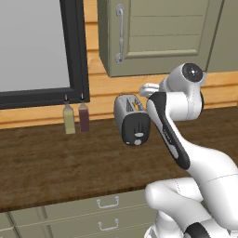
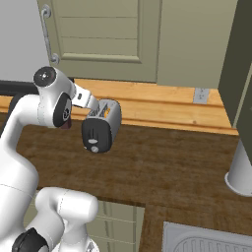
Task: Start the toaster. Once the lever pops up, take the bread to the plate on the dining counter.
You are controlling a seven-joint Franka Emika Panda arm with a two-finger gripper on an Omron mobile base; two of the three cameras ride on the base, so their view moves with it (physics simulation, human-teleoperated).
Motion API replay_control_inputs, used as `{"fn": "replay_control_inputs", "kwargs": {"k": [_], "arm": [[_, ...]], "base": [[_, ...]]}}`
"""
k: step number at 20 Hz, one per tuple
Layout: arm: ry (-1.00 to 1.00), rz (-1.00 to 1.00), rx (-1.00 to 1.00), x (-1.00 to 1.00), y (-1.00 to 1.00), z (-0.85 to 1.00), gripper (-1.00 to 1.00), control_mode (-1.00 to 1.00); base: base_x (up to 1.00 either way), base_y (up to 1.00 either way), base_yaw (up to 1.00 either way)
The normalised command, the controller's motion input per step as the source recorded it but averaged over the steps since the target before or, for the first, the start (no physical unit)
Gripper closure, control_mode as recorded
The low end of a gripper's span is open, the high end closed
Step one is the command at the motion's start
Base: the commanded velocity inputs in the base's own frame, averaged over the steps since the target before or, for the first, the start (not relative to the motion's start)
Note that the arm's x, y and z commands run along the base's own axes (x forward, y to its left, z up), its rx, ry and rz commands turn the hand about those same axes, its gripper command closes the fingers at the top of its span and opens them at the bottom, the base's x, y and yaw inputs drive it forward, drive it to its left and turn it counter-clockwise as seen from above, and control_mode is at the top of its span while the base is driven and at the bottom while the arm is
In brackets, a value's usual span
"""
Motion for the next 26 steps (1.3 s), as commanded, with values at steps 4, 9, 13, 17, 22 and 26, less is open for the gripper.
{"fn": "replay_control_inputs", "kwargs": {"k": [4,9,13,17,22,26], "arm": [[0.0,0.0,0.0,0.0,0.0,0.0,-1.0,-1.0],[0.0,0.0,0.0,0.0,0.0,0.0,-1.0,-1.0],[0.0,0.0,0.0,0.0,0.0,0.0,-1.0,-1.0],[0.0,0.0,0.0,0.0,0.0,0.0,-1.0,-1.0],[0.0,0.0,0.0,0.0,0.0,0.0,-1.0,-1.0],[0.0,0.0,0.0,0.0,0.0,0.0,-1.0,-1.0]], "base": [[0.0,0.0,0.0],[0.0,0.0,0.0],[0.0,0.0,0.0],[0.0,0.0,0.0],[0.0,0.0,0.0],[0.0,0.0,0.0]]}}
